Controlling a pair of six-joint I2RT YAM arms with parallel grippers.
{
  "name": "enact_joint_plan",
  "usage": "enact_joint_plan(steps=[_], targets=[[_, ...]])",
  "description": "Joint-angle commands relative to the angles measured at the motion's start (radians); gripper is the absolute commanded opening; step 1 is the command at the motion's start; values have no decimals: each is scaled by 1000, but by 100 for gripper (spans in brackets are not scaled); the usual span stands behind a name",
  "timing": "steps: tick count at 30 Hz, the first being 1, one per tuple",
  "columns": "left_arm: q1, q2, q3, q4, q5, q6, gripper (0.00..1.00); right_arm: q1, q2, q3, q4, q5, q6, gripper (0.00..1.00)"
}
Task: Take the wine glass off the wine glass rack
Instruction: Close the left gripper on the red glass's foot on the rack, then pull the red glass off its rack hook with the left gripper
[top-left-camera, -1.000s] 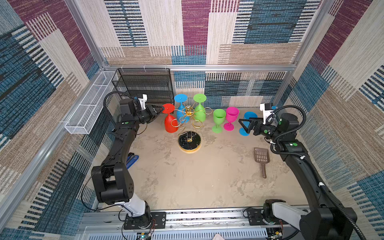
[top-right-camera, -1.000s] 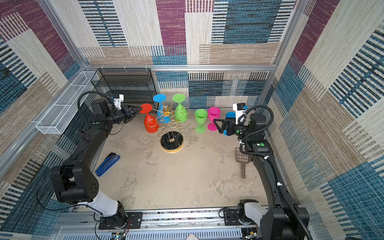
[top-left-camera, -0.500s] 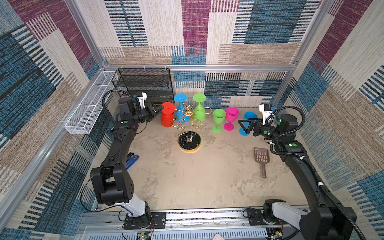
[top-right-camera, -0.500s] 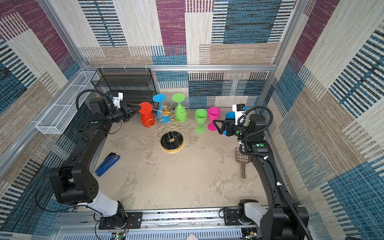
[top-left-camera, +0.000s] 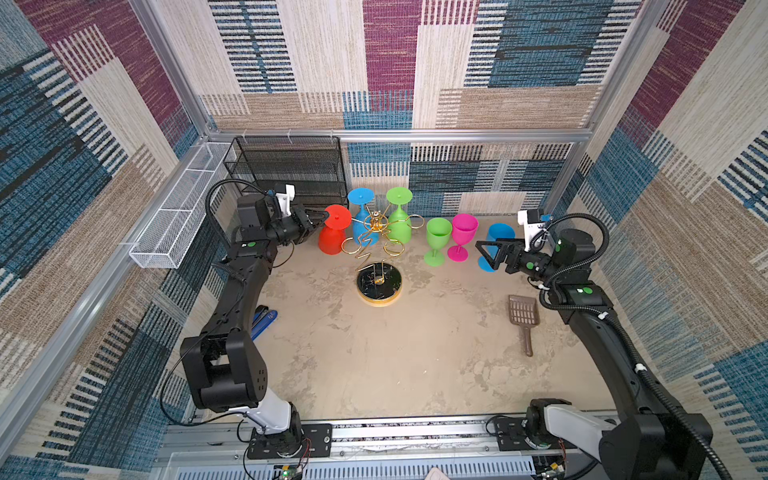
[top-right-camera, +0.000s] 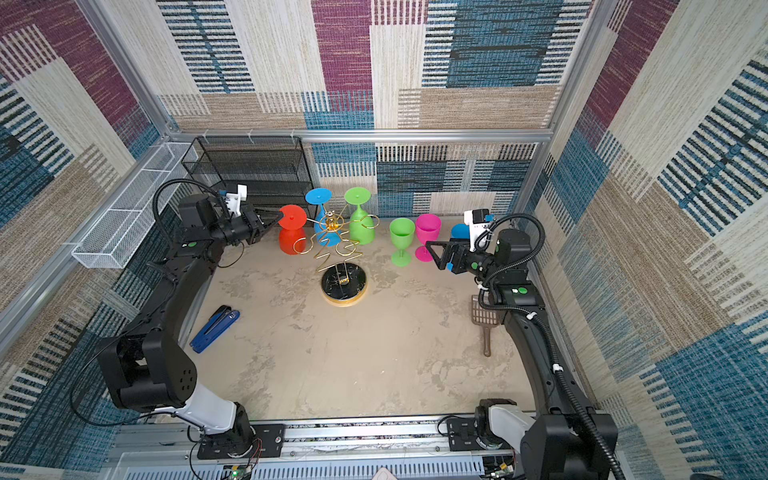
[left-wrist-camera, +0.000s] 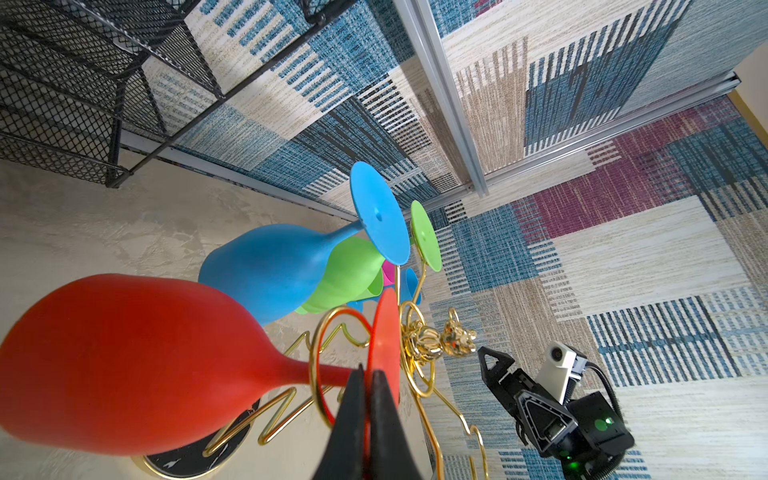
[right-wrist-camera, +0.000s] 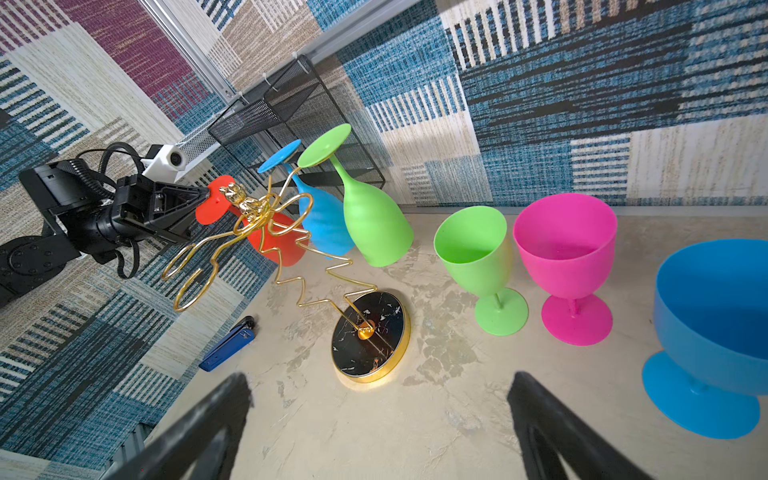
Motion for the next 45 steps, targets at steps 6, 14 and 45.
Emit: enact_joint_plan(steps=[6, 14, 45], targets=[[2, -22, 1, 28, 17, -23, 0, 0, 2, -6, 42, -12, 19, 99], [4, -31, 5, 66, 37, -67, 0, -1, 2, -9, 44, -14, 21, 99], [-38, -43, -25, 102, 64, -104, 0, 0, 8, -1, 54, -27, 40, 99]])
